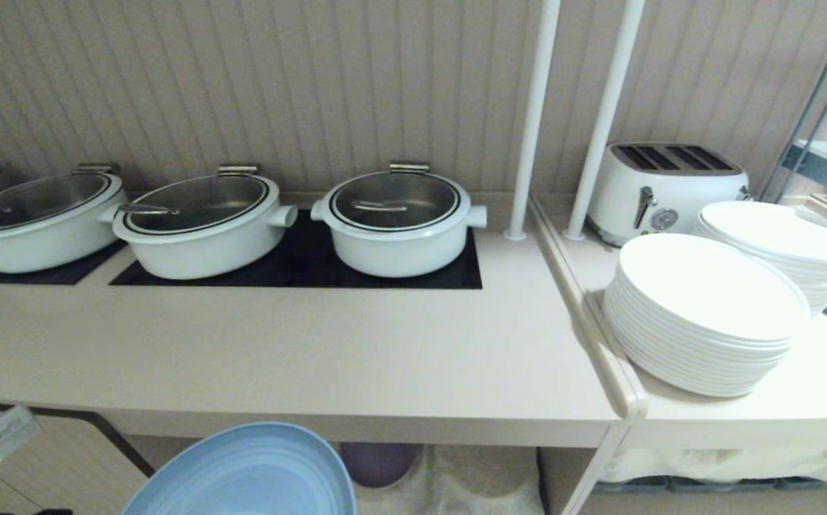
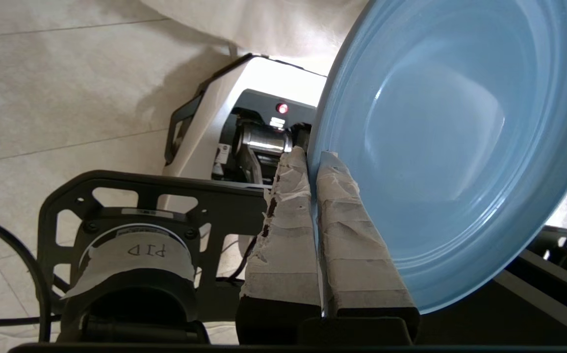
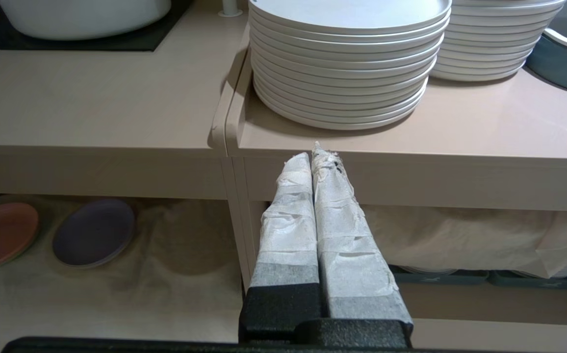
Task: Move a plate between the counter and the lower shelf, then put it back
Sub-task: Put the plate in the cupboard
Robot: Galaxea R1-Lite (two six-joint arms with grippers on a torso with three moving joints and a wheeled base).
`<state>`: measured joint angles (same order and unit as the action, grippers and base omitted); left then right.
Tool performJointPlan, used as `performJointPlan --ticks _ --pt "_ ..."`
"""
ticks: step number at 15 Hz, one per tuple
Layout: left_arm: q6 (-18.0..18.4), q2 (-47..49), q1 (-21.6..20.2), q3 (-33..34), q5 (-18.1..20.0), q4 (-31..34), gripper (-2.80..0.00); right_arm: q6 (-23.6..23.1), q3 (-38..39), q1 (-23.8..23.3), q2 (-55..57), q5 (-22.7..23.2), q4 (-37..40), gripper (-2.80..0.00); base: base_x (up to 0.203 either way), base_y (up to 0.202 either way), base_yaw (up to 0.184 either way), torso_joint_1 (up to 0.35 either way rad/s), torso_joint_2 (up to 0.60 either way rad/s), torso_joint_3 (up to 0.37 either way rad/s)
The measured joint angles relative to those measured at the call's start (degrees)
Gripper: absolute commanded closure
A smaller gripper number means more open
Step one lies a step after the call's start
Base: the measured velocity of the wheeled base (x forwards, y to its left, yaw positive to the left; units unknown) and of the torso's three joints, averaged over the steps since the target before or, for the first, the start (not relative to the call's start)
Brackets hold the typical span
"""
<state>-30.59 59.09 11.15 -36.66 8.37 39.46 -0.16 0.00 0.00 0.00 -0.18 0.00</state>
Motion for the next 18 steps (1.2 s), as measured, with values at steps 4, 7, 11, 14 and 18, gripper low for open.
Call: performJointPlan --ticks 4,7,11,14,18 --pt "0.03 0.01 0.0 -0.02 0.09 0.06 0.0 0.0 0.0 0.0 0.0 0.0 0.02 0.0 0.0 0.0 0.0 -0.134 0.3 0.151" --pt "0.03 0.06 0.0 0.0 0.11 0.11 0.0 0.0 0.0 0.0 0.0 0.01 0.0 0.0 0.0 0.0 0.0 -0.137 0.3 0.155" --pt "0.02 0.11 0.0 0.11 0.19 0.12 0.0 0.06 0.0 0.0 0.0 0.0 0.05 0.0 0.0 0.0 0.0 -0.15 0.32 0.165" --pt "0.0 0.09 0.01 0.11 0.2 0.12 0.0 0.21 0.0 0.0 0.0 0.0 0.05 0.0 0.0 0.0 0.0 -0.149 0.32 0.167" --pt "-0.02 -0.39 0.0 0.11 0.16 0.22 0.0 0.32 0.0 0.0 0.0 0.02 0.05 0.0 0.0 0.0 0.0 -0.157 0.33 0.18"
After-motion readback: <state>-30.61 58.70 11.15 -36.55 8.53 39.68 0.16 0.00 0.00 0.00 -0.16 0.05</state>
